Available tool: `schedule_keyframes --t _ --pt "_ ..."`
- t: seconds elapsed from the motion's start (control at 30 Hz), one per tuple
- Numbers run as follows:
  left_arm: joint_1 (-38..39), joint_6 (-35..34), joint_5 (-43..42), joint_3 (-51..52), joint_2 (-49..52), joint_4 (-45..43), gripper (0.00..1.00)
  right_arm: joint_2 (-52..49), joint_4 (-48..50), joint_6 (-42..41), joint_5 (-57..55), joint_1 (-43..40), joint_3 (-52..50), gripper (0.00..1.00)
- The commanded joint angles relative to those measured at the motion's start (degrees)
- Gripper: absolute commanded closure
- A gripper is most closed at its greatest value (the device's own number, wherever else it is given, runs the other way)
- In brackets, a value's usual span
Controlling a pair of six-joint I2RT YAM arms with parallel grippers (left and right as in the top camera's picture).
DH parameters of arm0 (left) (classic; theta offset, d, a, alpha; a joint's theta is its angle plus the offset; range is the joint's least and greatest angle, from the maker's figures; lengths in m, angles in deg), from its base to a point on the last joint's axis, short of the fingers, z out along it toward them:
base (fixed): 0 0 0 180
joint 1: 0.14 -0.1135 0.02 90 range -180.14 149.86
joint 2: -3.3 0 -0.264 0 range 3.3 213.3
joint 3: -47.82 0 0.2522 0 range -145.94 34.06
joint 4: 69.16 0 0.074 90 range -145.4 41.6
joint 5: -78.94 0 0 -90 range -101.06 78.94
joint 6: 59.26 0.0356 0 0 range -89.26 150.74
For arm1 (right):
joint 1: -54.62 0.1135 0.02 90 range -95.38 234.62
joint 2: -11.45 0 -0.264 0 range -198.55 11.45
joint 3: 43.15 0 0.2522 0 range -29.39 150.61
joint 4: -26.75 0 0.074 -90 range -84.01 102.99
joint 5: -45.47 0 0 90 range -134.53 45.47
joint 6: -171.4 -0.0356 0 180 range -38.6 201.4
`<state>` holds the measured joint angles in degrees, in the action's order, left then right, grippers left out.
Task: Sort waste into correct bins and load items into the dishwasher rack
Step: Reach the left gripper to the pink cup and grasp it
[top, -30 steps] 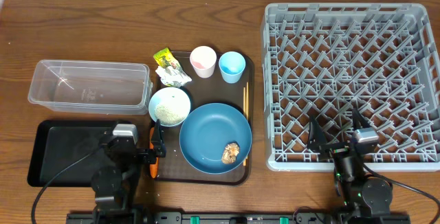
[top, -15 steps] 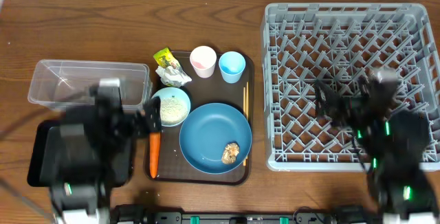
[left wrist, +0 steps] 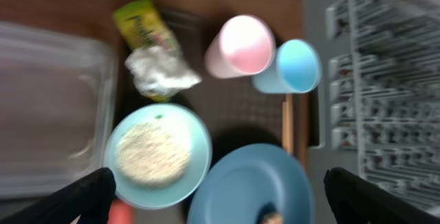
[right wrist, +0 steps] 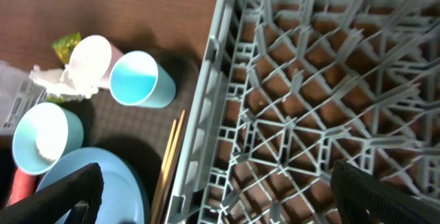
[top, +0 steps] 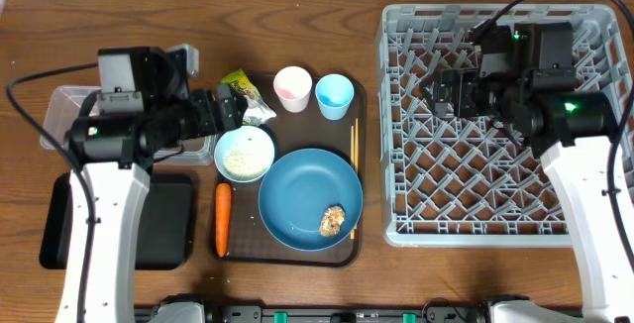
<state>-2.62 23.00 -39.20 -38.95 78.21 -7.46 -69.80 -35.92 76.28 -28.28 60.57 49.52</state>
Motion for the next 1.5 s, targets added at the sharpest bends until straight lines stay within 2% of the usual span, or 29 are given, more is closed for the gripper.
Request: schedule_keyframes --t 0.0,0.17,0.23,0.4,0.5,0.57,0.93,1.23,1.27,1.3,1.47 --pt "3.0 -0.3 -2.5 -1.1 0.2 -2.5 0.02 -0.6 0.2 1.4 2.4 -0.7 1.4 0.01" --pt "12.9 -0.3 19.9 -1.1 3.6 -8.6 0.02 -0.9 1.7 0.3 2.1 -0.7 1.4 0.01" --pt "15.4 -0.3 24.2 -1.1 6.7 -12.9 0.01 -0.9 2.0 -1.7 1.2 -0.7 1.4 0.01" --pt "17.1 -2.3 24.3 -1.1 16.5 -25.0 0.07 -1.3 1.5 -3.7 0.0 -0.6 1.4 0.01" --pt "16.9 -2.8 24.3 -1.1 21.9 -28.8 0.14 -1.5 -0.1 -5.7 0.1 -0.6 1.4 0.01" --pt "16.9 -3.5 24.3 -1.1 24.6 -31.0 0.14 -1.5 -1.7 -6.0 0.1 -0.6 1.4 0.01" --pt "16.9 -5.6 24.3 -1.1 33.3 -31.7 0.34 -1.7 -4.1 -6.0 -2.5 -0.6 1.1 0.01" --pt "17.0 -6.3 24.1 -1.1 35.8 -30.8 0.81 -1.8 -4.1 -6.0 -2.5 -0.6 1.1 0.01" --pt "17.0 -6.3 24.1 -1.1 35.8 -30.7 0.9 -1.8 -4.1 -6.0 -2.5 -0.6 1.1 0.01" --pt "17.0 -6.3 24.1 -1.1 35.7 -30.7 0.94 -1.8 -4.0 -6.0 -2.5 -0.6 1.1 0.01" --pt "17.0 -6.3 24.0 -1.1 31.2 -28.9 0.94 -1.8 -4.0 -6.0 -2.5 -0.6 1.1 0.01"
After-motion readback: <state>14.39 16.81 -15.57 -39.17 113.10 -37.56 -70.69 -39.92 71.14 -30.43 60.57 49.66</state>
